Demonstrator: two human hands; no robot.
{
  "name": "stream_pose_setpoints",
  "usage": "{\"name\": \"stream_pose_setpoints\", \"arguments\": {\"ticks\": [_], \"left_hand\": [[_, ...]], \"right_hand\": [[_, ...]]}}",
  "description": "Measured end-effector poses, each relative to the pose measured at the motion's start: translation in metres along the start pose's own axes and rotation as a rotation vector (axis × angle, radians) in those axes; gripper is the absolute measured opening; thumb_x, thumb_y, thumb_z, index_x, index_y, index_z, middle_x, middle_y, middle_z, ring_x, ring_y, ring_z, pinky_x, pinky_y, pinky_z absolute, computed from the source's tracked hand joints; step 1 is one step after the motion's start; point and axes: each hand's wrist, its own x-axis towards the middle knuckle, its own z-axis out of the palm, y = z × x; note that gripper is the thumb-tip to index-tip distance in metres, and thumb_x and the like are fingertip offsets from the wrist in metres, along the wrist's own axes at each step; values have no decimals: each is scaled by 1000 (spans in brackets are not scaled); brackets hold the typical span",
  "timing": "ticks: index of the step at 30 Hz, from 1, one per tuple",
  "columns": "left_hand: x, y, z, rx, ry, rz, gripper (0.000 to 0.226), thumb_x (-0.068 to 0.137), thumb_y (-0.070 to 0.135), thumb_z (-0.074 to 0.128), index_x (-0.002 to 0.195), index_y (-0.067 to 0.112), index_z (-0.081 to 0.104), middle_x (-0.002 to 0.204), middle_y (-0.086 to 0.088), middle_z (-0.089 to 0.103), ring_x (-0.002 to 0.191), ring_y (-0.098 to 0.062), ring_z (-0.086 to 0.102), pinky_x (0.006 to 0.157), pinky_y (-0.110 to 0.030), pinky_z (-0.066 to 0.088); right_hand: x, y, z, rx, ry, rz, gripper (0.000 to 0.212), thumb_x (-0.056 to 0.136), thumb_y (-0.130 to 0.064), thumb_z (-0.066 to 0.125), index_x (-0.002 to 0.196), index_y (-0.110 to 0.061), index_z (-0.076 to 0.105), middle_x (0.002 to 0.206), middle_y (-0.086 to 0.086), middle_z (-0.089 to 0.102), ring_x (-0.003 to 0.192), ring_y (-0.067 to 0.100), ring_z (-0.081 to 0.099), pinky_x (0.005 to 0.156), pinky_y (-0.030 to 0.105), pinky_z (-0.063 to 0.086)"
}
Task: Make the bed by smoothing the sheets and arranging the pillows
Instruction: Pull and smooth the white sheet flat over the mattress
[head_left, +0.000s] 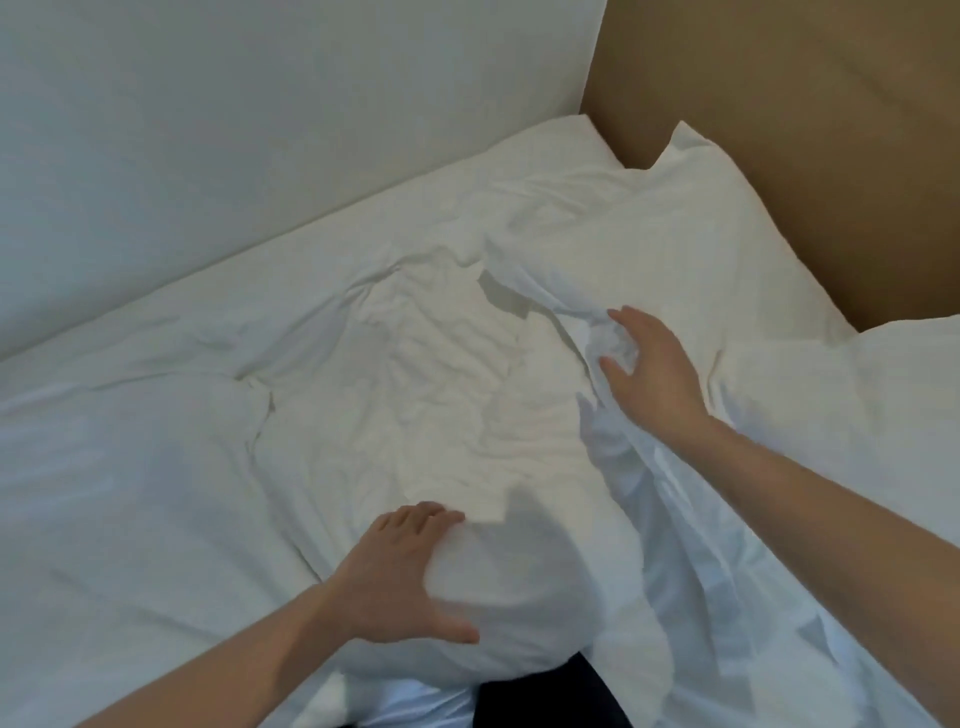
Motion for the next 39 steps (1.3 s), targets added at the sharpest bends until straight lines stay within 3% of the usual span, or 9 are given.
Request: {"name": "stream_pose_setpoints", "arguments": {"ticks": [3, 8, 12, 18, 22, 27, 32, 36, 39], "left_hand": [[-35, -38, 5, 74, 54, 1, 134, 49, 106, 44, 157, 30, 26, 155, 12, 29, 146, -11, 27, 120, -30, 11], [-51, -87, 22, 198, 233, 41, 37, 67, 56, 77, 84, 31, 56, 77, 14, 62, 72, -16, 63, 77, -28, 28], [-67, -69, -7, 23, 334, 123, 19, 75, 44, 50, 74, 26, 56, 68, 9, 60, 67, -18, 57, 80, -30, 32], [-107, -60, -116, -467, 783, -12, 22, 79, 39, 72, 65, 32, 57, 57, 13, 56, 64, -9, 55, 60, -29, 37], [-89, -103, -212, -453, 909, -276, 31, 84, 54, 72, 91, 24, 68, 91, 5, 73, 86, -20, 66, 73, -38, 51], [-54, -139, -229, -200, 596, -470, 66, 84, 44, 73, 141, 21, 49, 142, -10, 51, 128, -35, 50, 105, -47, 44], [-45, -77, -165, -225, 497, -87, 68, 72, 61, 64, 133, 34, 53, 137, 11, 46, 124, -17, 50, 106, -36, 42], [-7, -59, -125, 1, 352, -178, 107, 62, 73, 64, 154, 31, 28, 152, 7, 34, 132, -21, 43, 103, -36, 42], [28, -60, -124, 218, 349, -254, 90, 67, 71, 64, 143, 31, 41, 134, 2, 48, 116, -25, 51, 86, -38, 45]], "right_hand": [[-97, -22, 22, 66, -149, 79, 65, 87, -44, 76, 143, -23, 51, 145, -1, 52, 135, 20, 48, 112, 30, 34], [-219, -22, 60, 242, -251, 859, 135, 57, -86, 74, 161, -24, 16, 162, 4, 27, 147, 29, 34, 117, 50, 36], [-250, -36, 88, 713, -297, 1236, 106, 77, -69, 74, 158, -18, 27, 146, 6, 49, 122, 31, 59, 90, 46, 59], [-193, -129, 76, 709, 50, 804, 14, 97, -22, 62, 98, -16, 74, 101, 2, 73, 93, 19, 65, 85, 30, 50], [-102, -199, 31, 839, 161, 546, 19, 99, -24, 59, 89, -16, 72, 74, -5, 64, 70, 16, 55, 68, 26, 46], [-27, -218, 8, 422, -47, 240, 44, 99, -29, 60, 143, -24, 56, 142, -5, 58, 126, 12, 57, 107, 28, 46], [-19, -156, -7, 181, -63, 208, 56, 92, -25, 70, 145, -18, 51, 149, 4, 50, 138, 22, 47, 104, 24, 35], [-21, -75, -23, -12, -86, 245, 72, 89, -31, 73, 152, -17, 41, 158, 9, 38, 145, 28, 36, 118, 38, 30], [-11, -30, -37, -124, -74, 245, 84, 86, -38, 75, 156, -20, 33, 162, 10, 30, 148, 31, 30, 119, 43, 28]]}}
